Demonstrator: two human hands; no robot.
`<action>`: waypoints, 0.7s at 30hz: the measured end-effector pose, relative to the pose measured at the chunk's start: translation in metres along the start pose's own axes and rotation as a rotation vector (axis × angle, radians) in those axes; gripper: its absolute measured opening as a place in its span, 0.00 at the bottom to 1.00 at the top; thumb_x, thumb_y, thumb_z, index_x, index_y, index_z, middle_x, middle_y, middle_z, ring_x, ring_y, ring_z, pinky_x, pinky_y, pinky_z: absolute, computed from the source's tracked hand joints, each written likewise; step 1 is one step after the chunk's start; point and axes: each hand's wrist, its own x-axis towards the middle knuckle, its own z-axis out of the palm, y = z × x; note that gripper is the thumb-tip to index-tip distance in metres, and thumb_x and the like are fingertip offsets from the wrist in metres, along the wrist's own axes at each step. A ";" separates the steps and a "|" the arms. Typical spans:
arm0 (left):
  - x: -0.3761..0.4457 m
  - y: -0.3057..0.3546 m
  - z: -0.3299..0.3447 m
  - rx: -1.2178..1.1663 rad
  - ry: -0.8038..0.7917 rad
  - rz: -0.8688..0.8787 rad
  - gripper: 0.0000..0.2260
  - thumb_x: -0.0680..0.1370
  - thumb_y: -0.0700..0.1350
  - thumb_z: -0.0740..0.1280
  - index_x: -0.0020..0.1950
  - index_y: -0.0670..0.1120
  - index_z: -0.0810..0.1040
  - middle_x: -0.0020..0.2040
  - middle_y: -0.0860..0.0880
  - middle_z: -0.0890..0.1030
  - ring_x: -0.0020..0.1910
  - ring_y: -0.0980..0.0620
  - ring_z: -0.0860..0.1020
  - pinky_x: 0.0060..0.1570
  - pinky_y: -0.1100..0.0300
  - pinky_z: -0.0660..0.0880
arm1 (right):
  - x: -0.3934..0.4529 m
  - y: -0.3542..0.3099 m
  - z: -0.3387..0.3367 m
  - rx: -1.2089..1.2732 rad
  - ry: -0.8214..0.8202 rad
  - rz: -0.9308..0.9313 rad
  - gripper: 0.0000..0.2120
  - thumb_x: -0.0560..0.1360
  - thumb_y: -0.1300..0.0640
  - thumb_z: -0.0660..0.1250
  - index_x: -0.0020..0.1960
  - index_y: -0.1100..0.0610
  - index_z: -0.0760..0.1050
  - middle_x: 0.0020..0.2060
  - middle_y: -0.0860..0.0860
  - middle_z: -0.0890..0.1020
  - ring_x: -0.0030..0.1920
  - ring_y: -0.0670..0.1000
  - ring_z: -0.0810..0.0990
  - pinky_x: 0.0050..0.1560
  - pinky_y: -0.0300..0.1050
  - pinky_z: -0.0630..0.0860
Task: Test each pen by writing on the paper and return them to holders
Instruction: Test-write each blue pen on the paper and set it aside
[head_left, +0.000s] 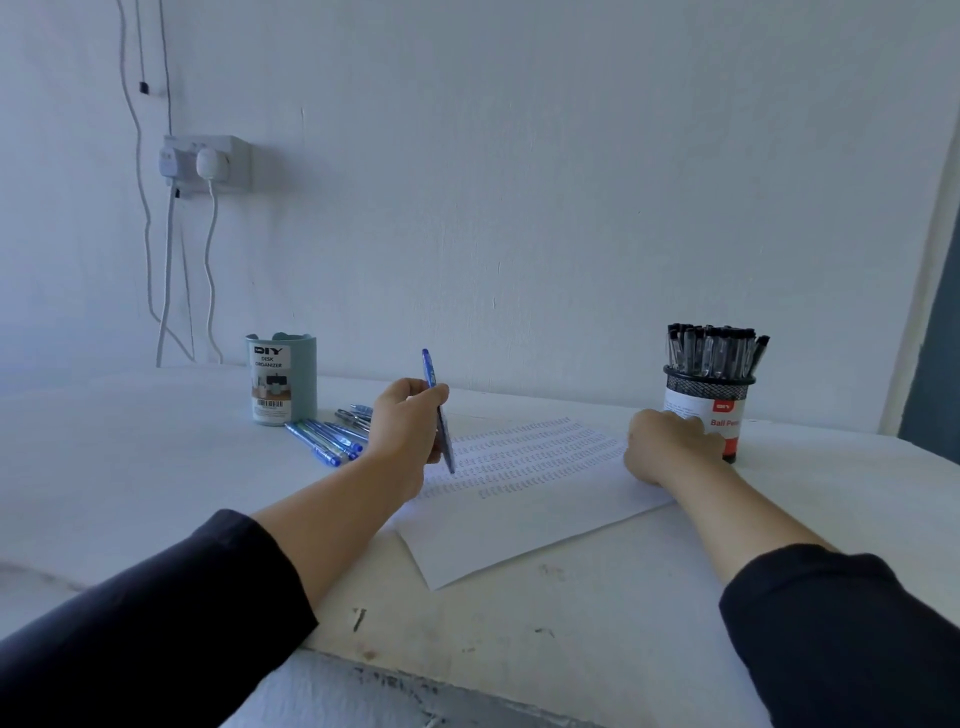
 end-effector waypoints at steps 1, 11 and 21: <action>0.000 0.000 0.000 0.004 -0.003 0.001 0.04 0.80 0.41 0.63 0.49 0.41 0.73 0.35 0.46 0.71 0.28 0.50 0.70 0.28 0.60 0.70 | 0.001 -0.003 -0.001 0.105 0.014 -0.018 0.13 0.77 0.58 0.55 0.59 0.54 0.73 0.58 0.54 0.75 0.62 0.59 0.69 0.59 0.51 0.66; -0.004 0.000 0.006 0.071 -0.096 -0.017 0.14 0.77 0.38 0.67 0.61 0.45 0.67 0.40 0.45 0.80 0.39 0.53 0.77 0.39 0.59 0.76 | -0.030 -0.070 -0.011 0.801 -0.113 -0.566 0.12 0.78 0.50 0.63 0.49 0.58 0.78 0.43 0.52 0.80 0.36 0.46 0.73 0.37 0.40 0.67; 0.007 -0.006 0.000 0.346 -0.120 0.044 0.13 0.79 0.44 0.64 0.62 0.47 0.67 0.45 0.45 0.79 0.37 0.50 0.73 0.36 0.57 0.73 | -0.016 -0.050 -0.007 0.432 0.080 -0.250 0.05 0.75 0.60 0.64 0.45 0.59 0.78 0.44 0.55 0.81 0.47 0.57 0.80 0.44 0.45 0.74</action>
